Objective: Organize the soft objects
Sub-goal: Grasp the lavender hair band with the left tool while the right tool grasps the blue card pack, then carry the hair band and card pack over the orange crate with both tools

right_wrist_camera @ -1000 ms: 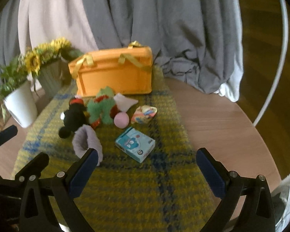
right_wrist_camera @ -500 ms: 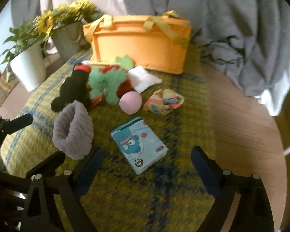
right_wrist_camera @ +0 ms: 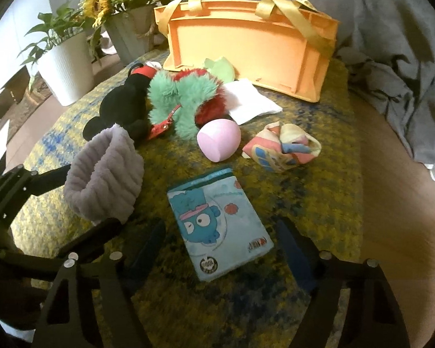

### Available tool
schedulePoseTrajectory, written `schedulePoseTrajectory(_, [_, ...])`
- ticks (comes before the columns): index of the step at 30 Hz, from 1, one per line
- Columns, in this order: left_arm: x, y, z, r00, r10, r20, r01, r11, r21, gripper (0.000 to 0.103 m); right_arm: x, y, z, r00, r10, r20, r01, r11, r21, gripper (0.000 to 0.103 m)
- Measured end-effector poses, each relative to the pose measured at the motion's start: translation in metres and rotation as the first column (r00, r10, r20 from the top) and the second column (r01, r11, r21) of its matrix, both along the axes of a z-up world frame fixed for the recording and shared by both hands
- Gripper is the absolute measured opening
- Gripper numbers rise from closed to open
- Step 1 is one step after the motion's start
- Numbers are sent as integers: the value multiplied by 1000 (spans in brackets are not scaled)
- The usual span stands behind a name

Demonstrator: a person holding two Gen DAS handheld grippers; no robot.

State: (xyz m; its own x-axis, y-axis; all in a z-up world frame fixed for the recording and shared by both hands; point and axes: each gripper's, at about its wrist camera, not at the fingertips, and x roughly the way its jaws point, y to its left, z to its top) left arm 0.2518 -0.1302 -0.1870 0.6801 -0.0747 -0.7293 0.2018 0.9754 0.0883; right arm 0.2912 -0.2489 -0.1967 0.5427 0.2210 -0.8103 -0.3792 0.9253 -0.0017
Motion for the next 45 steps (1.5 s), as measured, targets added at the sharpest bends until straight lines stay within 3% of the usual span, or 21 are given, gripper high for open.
schedulePoseTrajectory(5, [5, 3, 0, 1000, 2, -19, -2, 999, -36, 46, 4, 0, -9, 999, 1, -32, 0, 1000, 10, 67])
schedulePoseTrajectory(7, [4, 2, 1, 1000, 3, -7, -3, 1000, -20, 34, 2, 0, -10, 1000, 3, -27, -2, 1000, 13, 63])
schedulePoseTrajectory(11, [4, 6, 3, 1000, 9, -10, -9, 999, -41, 27, -1, -2, -8, 1000, -23, -17, 24, 999, 21, 62])
schedulePoseTrajectory(23, [3, 29, 37, 1000, -3, 28, 6, 995, -96, 27, -20, 2, 22, 986, -163, 23, 161, 983, 87, 62])
schedulePoseTrajectory(45, [28, 66, 131, 971, -76, 226, 109, 984, -141, 27, -27, 30, 116, 914, -305, 268, 257, 946, 198, 62])
